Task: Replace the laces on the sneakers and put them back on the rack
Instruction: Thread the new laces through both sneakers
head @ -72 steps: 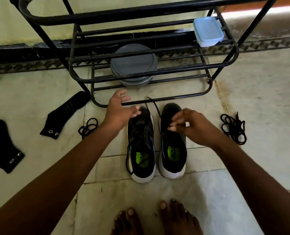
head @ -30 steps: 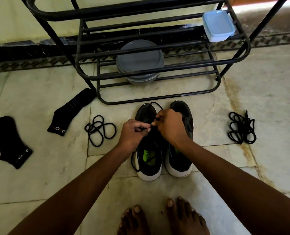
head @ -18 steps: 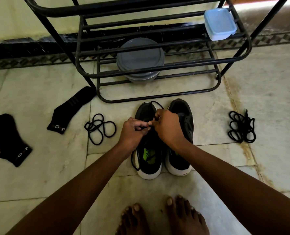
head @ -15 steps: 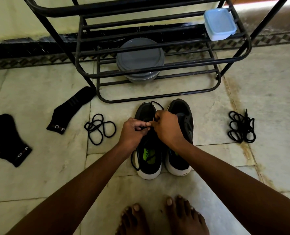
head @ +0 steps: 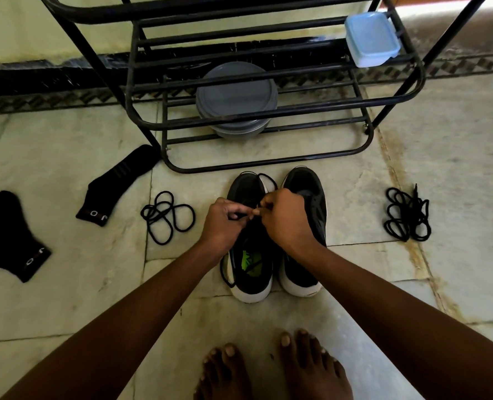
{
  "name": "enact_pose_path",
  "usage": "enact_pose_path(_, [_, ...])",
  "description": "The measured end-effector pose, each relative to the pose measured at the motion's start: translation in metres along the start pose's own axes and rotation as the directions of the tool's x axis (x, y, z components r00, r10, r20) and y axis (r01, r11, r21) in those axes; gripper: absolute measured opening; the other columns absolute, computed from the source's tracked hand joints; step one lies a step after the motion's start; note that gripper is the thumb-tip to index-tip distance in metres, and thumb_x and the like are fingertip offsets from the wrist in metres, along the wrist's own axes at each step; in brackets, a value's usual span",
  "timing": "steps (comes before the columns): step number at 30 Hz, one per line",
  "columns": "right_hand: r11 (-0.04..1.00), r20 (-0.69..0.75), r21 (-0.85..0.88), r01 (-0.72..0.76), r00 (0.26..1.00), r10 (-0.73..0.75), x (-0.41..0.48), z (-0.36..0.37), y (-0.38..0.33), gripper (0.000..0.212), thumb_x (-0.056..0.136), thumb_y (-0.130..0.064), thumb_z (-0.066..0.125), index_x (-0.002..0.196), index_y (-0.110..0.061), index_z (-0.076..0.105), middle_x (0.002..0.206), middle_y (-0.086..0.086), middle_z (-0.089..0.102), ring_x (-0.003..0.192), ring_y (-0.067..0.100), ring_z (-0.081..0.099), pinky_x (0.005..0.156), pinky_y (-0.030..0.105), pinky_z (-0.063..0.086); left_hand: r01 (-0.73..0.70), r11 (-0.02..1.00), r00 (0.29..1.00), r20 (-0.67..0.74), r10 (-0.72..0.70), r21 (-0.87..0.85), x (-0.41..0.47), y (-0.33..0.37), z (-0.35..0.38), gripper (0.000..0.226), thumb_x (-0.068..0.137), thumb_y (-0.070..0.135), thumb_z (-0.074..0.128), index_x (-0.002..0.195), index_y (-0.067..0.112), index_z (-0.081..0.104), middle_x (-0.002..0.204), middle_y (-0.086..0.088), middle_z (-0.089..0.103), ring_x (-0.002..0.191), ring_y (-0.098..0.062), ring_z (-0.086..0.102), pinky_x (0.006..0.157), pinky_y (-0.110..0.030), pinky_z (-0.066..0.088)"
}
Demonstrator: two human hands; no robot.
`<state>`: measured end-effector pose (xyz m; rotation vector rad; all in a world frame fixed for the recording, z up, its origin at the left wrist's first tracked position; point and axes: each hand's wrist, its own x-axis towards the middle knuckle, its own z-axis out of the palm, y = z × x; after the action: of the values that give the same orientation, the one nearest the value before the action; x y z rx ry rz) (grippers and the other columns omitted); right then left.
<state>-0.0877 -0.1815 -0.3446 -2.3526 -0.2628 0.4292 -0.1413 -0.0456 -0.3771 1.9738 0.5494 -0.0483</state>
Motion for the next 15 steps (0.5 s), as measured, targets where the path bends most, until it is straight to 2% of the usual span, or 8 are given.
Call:
enact_pose_path(1, [1.0,0.008,-0.01,0.007,1.0,-0.007,-0.001,-0.001,0.0,0.029,0.087,-0.005,0.072,0.061,-0.007,0.06,0.056,0.004,0.057,0.054,0.013,0.056,0.049,0.01,0.035,-0.002,1.0,1.0,0.009,0.002,0.014,0.0,0.001,0.0,0.02,0.086,0.0,0.076,0.09,0.02,0.078,0.099,-0.003,0.057,0.08,-0.003,0.051,0.067,-0.002,0.041])
enact_pose_path(3, [1.0,0.008,-0.006,0.012,1.0,-0.012,-0.005,-0.002,0.001,0.022,0.088,-0.004,0.069,0.066,-0.004,0.064,0.061,0.008,0.062,0.061,0.018,0.061,0.055,0.023,0.042,-0.022,0.998,0.999,0.045,0.02,0.051,0.001,0.004,-0.002,0.017,0.089,0.0,0.072,0.088,0.017,0.075,0.095,-0.001,0.056,0.076,-0.003,0.049,0.066,-0.003,0.04])
enact_pose_path(5, [1.0,0.021,0.029,0.007,1.0,-0.007,-0.015,-0.001,-0.003,0.018,0.088,-0.009,0.071,0.071,-0.01,0.064,0.067,0.003,0.061,0.065,0.014,0.059,0.058,0.018,0.041,-0.062,0.996,0.991,0.123,0.053,0.069,0.004,0.007,-0.004,0.018,0.092,-0.001,0.067,0.084,0.015,0.07,0.085,-0.001,0.056,0.07,-0.005,0.05,0.065,-0.011,0.042])
enact_pose_path(7, [0.996,0.045,0.086,-0.01,0.999,0.006,-0.028,0.004,-0.01,0.01,0.084,-0.015,0.076,0.09,-0.015,0.068,0.086,-0.001,0.061,0.087,0.014,0.06,0.077,0.021,0.051,-0.063,0.992,0.985,0.167,0.045,0.107,0.01,0.004,-0.007,0.025,0.093,0.0,0.063,0.08,0.022,0.065,0.09,-0.007,0.059,0.075,-0.011,0.055,0.072,-0.025,0.046])
enact_pose_path(9, [0.996,0.056,0.086,-0.027,0.998,0.022,-0.04,0.01,-0.014,0.032,0.08,-0.016,0.079,0.109,-0.015,0.065,0.101,-0.002,0.053,0.103,0.018,0.055,0.088,0.027,0.048,-0.036,0.991,0.981,0.192,0.011,0.128,0.014,0.001,-0.011,0.026,0.094,0.002,0.059,0.082,0.024,0.062,0.095,-0.008,0.062,0.081,-0.014,0.057,0.077,-0.031,0.046])
enact_pose_path(12, [0.999,0.034,0.034,-0.041,0.999,0.04,-0.05,0.013,-0.017,0.037,0.084,-0.01,0.074,0.118,-0.012,0.06,0.11,0.0,0.052,0.11,0.02,0.055,0.085,0.018,0.036,0.026,0.999,0.972,0.231,-0.033,0.034,0.012,0.007,-0.02,0.014,0.102,0.005,0.052,0.093,0.012,0.06,0.09,0.001,0.064,0.08,-0.011,0.056,0.075,-0.029,0.045])
enact_pose_path(14, [0.998,0.027,0.023,-0.063,0.998,0.062,-0.055,0.016,-0.016,0.043,0.089,-0.005,0.068,0.13,-0.011,0.057,0.134,0.006,0.053,0.124,0.021,0.053,0.093,0.008,0.03,0.122,0.99,0.967,0.234,-0.103,-0.065,0.01,0.012,-0.027,0.015,0.106,0.006,0.047,0.095,0.011,0.056,0.095,-0.003,0.066,0.08,-0.01,0.06,0.069,-0.029,0.044])
enact_pose_path(15, [0.997,0.024,0.022,-0.073,0.997,0.073,-0.058,0.018,-0.017,0.048,0.091,-0.002,0.065,0.137,-0.01,0.054,0.146,0.007,0.047,0.132,0.021,0.049,0.095,0.0,0.022,0.183,0.974,0.96,0.238,-0.148,-0.133,0.009,0.014,-0.031,0.017,0.107,0.008,0.045,0.094,0.014,0.054,0.098,-0.005,0.067,0.079,-0.01,0.063,0.066,-0.03,0.043])
